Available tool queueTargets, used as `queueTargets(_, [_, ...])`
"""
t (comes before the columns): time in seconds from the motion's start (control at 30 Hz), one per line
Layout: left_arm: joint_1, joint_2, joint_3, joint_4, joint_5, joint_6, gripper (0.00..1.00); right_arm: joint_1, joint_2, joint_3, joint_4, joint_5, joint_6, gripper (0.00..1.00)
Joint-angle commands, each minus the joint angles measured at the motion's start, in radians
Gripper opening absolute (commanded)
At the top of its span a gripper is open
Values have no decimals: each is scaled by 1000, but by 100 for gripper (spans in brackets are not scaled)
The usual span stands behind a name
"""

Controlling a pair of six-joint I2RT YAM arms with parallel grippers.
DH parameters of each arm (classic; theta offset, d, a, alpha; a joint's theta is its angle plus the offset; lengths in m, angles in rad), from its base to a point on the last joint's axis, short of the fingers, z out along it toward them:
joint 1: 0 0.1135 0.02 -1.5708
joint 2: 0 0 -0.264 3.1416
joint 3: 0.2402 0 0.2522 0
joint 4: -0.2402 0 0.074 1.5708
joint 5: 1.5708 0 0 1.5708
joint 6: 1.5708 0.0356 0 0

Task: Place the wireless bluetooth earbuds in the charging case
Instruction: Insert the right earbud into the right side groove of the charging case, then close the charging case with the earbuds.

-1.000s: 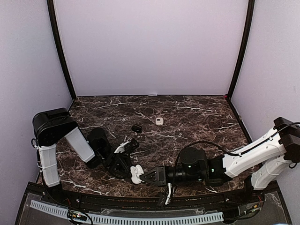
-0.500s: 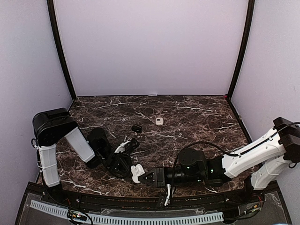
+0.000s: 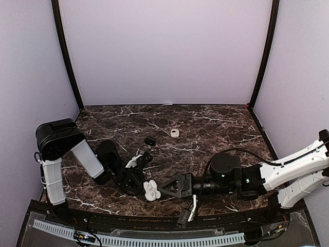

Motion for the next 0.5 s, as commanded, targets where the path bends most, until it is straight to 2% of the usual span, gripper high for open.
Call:
queueTargets(0.0, [2, -31, -4, 224, 28, 38, 0, -14, -28, -27, 152, -16, 500, 24])
queueTargets(0.1, [1, -17, 0, 224, 24, 45, 0, -18, -21, -115, 447, 115, 941, 25])
queueTargets(0.23, [6, -6, -2, 224, 9, 64, 0, -20, -28, -149, 501, 310, 1426, 28])
queueTargets(0.27, [9, -2, -1, 224, 6, 66, 0, -21, -25, -131, 475, 417, 1532, 28])
queueTargets(0.33, [14, 7, 5, 224, 0, 67, 0, -30, -17, -83, 350, 502, 1718, 22])
queueTargets(0.37, [16, 11, 5, 223, -5, 68, 0, -38, -12, -57, 243, 509, 1805, 18])
queueTargets(0.43, [22, 15, 5, 223, -18, 74, 0, -57, 3, -14, 113, 507, 1957, 0])
queueTargets(0.47, [25, 14, 4, 223, -24, 77, 0, -67, 10, -4, 73, 485, 2019, 0])
